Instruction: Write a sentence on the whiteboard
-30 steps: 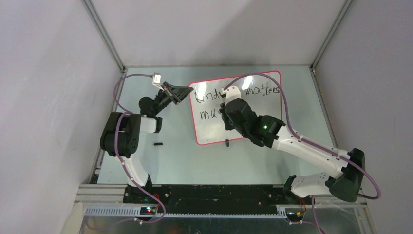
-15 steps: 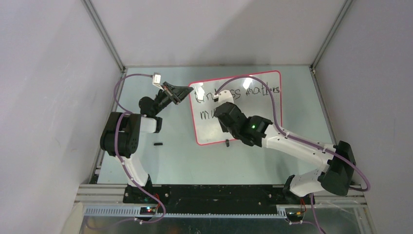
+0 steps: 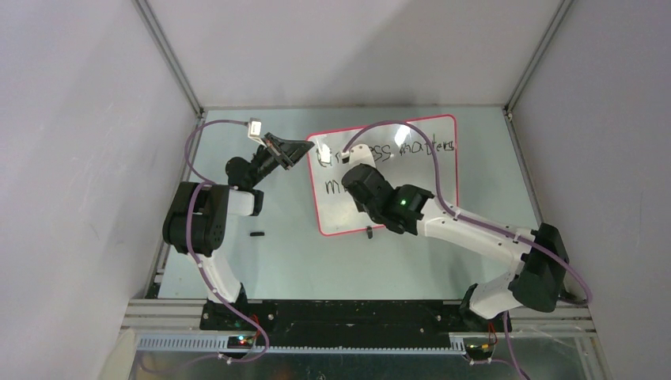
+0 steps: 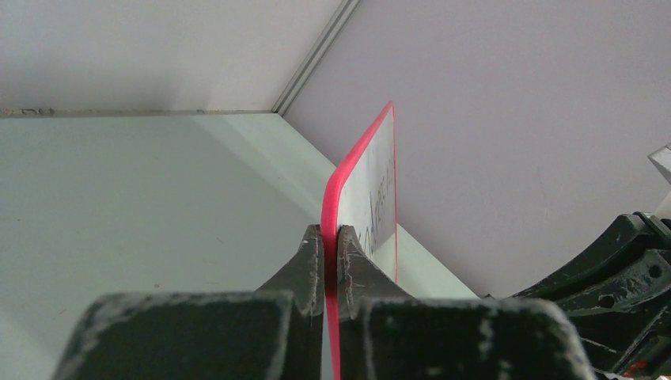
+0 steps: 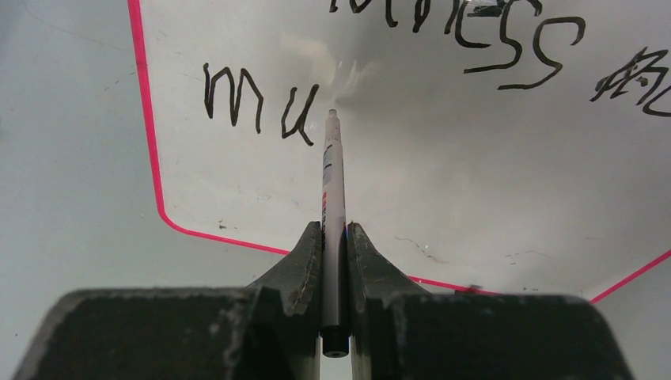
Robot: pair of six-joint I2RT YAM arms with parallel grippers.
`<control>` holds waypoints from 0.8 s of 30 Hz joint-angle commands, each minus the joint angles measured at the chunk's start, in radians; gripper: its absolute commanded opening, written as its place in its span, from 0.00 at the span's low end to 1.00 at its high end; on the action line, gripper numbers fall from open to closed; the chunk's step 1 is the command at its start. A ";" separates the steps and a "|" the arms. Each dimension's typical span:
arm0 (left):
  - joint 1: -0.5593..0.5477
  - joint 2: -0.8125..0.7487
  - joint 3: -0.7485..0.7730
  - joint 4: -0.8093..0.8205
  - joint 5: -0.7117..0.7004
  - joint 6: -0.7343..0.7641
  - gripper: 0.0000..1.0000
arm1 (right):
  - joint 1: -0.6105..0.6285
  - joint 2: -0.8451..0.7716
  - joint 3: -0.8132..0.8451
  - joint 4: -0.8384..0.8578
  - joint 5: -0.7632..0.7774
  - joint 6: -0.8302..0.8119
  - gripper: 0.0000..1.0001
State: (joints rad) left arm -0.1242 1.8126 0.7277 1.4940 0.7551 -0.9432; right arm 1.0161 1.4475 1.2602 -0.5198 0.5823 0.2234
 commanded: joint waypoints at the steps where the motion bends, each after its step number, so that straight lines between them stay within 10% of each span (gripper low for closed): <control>1: -0.004 0.002 0.015 0.035 0.030 0.060 0.00 | 0.000 0.019 0.056 -0.003 0.025 -0.010 0.00; 24: -0.004 0.001 0.013 0.036 0.031 0.061 0.00 | -0.030 0.029 0.061 -0.038 0.042 0.003 0.00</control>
State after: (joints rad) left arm -0.1242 1.8126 0.7277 1.4940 0.7551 -0.9428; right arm 0.9913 1.4681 1.2797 -0.5674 0.5945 0.2245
